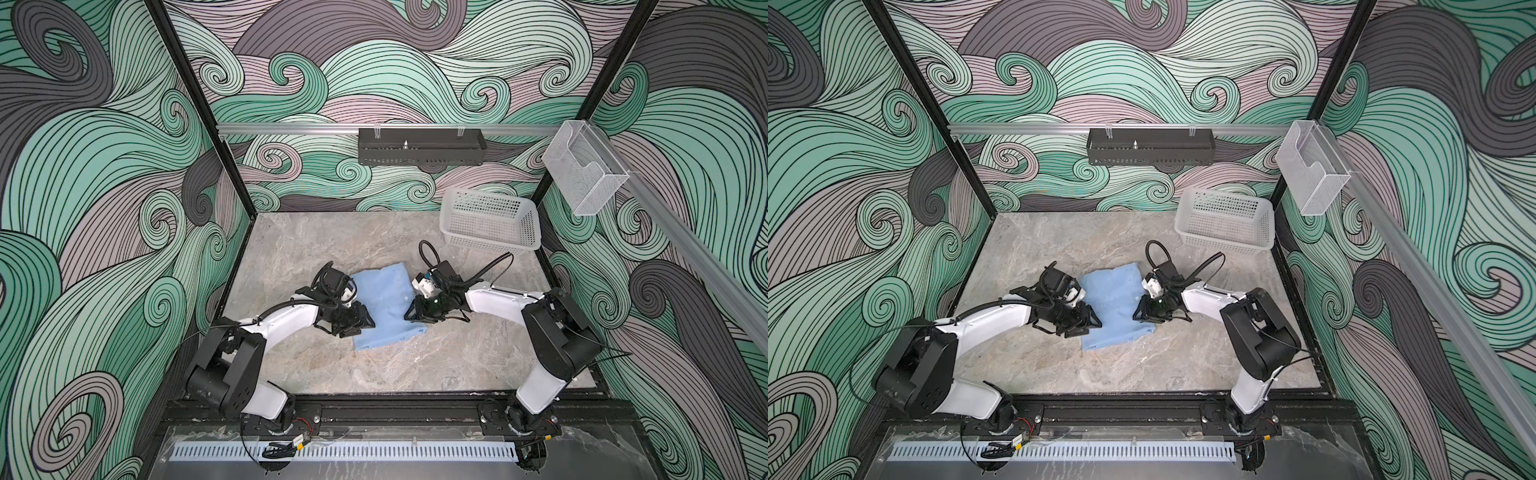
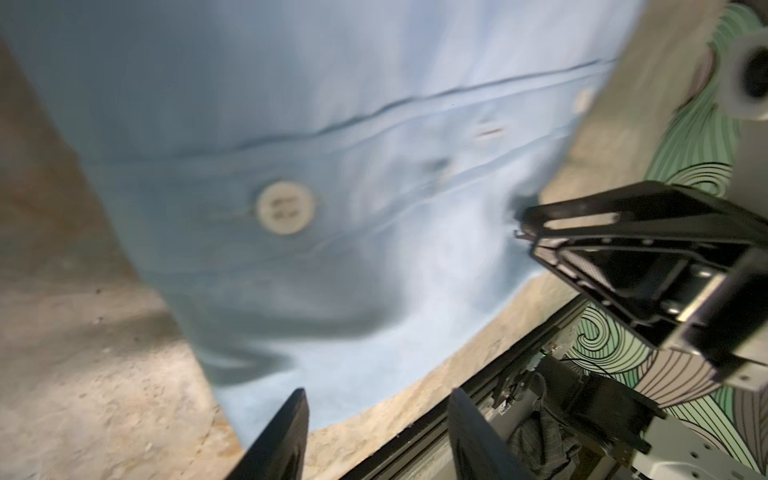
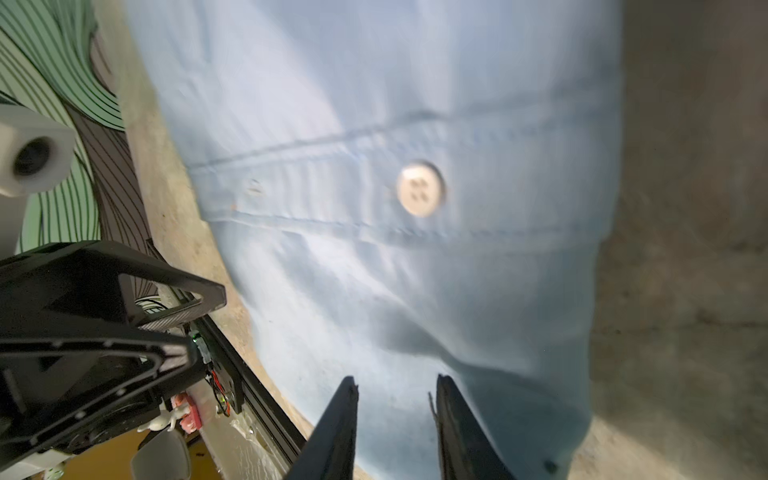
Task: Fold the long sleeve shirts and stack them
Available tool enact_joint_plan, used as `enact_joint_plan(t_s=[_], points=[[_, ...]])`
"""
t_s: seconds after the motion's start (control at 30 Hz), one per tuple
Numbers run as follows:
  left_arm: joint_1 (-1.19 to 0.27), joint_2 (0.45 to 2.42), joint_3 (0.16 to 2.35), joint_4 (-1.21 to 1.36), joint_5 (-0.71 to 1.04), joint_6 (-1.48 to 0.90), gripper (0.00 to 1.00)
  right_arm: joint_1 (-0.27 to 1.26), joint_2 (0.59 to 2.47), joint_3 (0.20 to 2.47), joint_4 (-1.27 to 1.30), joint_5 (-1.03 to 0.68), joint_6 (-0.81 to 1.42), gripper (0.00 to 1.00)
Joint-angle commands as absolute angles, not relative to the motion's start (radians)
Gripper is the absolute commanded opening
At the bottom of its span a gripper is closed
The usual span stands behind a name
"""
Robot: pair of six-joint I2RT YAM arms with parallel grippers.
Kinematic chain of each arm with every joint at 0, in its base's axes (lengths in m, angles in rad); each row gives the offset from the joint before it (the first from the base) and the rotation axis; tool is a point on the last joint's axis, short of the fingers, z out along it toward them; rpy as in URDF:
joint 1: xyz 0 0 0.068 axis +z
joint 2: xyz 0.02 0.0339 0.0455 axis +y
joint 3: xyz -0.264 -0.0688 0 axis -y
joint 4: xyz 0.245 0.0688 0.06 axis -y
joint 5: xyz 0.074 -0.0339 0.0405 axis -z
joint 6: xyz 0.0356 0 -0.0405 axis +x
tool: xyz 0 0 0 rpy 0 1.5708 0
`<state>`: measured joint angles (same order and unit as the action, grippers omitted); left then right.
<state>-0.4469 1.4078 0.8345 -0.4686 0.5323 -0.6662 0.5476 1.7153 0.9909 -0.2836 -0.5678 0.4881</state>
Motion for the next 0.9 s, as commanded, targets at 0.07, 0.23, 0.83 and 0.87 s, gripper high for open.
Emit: enact_joint_plan(t_s=[0.07,0.23,0.83,0.87], points=[[-0.436,1.39,0.954,-0.591,0.453,-0.578,0.58,0.522,1.775,1.207,-0.331,-0.548,0.445,0.37],[-0.432,1.509,0.99,-0.525,0.487,-0.6,0.57,0.49,1.959,1.408,-0.337,-0.526,0.443,0.34],[-0.483,1.374,0.976,-0.639,0.401,-0.5,0.59,0.461,2.298,1.69,-0.448,-0.525,0.423,0.32],[-0.483,1.361,0.959,-0.625,0.408,-0.516,0.59,0.466,2.323,1.724,-0.472,-0.523,0.409,0.32]])
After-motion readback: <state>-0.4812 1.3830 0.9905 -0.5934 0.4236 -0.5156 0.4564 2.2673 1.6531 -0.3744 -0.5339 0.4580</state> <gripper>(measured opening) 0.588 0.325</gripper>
